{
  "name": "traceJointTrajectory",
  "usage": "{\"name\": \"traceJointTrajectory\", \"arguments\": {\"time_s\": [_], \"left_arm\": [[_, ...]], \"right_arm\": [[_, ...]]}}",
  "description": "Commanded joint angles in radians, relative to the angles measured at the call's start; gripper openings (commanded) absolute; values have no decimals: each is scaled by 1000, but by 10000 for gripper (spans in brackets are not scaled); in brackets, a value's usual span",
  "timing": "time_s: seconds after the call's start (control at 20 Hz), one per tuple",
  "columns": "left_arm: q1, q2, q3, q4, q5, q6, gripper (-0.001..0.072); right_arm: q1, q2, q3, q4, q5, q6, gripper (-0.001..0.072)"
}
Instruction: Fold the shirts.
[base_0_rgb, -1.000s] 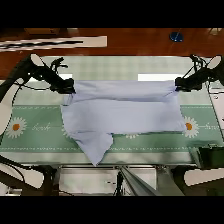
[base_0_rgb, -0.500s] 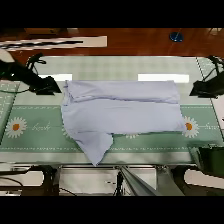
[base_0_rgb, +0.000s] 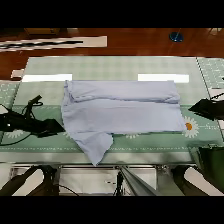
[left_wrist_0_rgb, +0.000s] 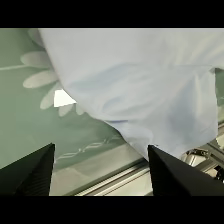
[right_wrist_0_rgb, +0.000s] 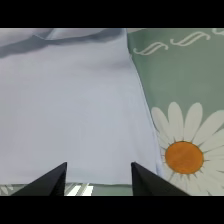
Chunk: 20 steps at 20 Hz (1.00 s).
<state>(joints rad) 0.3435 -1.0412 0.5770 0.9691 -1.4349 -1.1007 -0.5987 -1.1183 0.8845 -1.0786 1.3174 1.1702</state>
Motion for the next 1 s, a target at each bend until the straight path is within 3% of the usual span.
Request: {"name": "traceJointTrajectory", "arguments": {"time_s": [0.0,0.15,0.45,0.65,0.7,0.8,0.9,0.95], "left_arm": [[-13,16,-77,-31,-29,46,684],[-79,-28,-79,-31,-21,45,684],[-189,-170,-79,-39,113,12,684],[-239,-262,-78,-120,268,11,662],[-246,-278,-78,-151,306,8,595],[-255,-303,-77,-183,325,8,185],[-254,-311,-77,-172,293,18,27],[-254,-311,-77,-161,271,27,26]], "right_arm": [[-12,27,-27,50,-5,-21,482],[-12,26,-27,49,-5,-21,482],[-12,26,-27,48,10,-21,481],[-12,26,-27,49,19,-21,478],[-12,27,-27,48,24,-20,478],[-12,27,-27,49,29,-20,478],[-13,27,-27,47,29,-19,478],[-13,26,-27,45,34,-18,479]]}}
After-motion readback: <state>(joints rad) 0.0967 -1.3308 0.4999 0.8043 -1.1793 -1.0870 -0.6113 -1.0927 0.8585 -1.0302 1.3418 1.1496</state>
